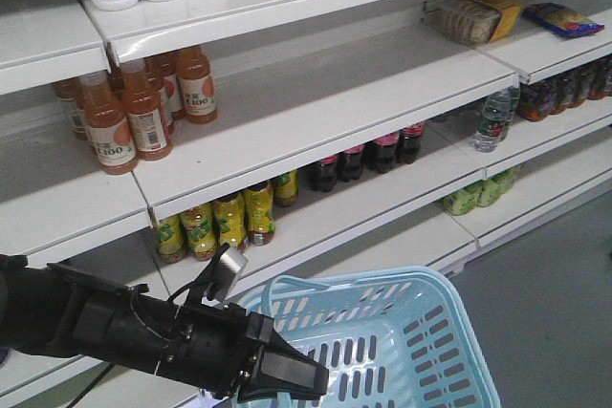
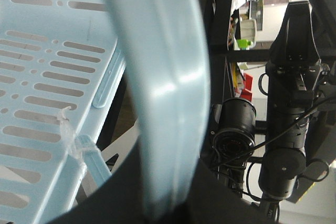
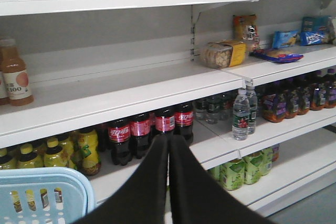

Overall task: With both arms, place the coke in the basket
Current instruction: 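Turn the base away from the shelf carrying the basket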

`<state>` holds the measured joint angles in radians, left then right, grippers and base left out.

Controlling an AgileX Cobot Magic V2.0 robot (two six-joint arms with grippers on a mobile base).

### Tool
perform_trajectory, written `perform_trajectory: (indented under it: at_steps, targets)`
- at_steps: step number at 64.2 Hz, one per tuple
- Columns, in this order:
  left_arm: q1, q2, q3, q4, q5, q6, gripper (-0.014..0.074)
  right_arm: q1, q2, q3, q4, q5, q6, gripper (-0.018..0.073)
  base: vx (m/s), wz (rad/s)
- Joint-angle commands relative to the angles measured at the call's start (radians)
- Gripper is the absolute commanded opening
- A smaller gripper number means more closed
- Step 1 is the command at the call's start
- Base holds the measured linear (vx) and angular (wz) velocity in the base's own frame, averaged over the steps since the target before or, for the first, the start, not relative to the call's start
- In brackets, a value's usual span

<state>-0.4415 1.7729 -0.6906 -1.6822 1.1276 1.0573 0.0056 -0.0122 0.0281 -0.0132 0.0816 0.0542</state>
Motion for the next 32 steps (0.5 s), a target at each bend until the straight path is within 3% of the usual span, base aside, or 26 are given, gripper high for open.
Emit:
perform_trajectory:
  at_steps: [1,32]
  targets:
    - [0.001,-0.046,-0.012,-0.081,0.093,0.013,-0.0008,-0.002,-0.015,0.015,-0.010,-0.070,-0.004,-0.0009,-0.01,-0.30]
    - [0.001,-0.046,-0.012,-0.081,0.093,0.013,-0.0007,-0.002,-0.015,0.015,-0.010,-0.070,-0.004,-0.0009,-0.02,-0.27]
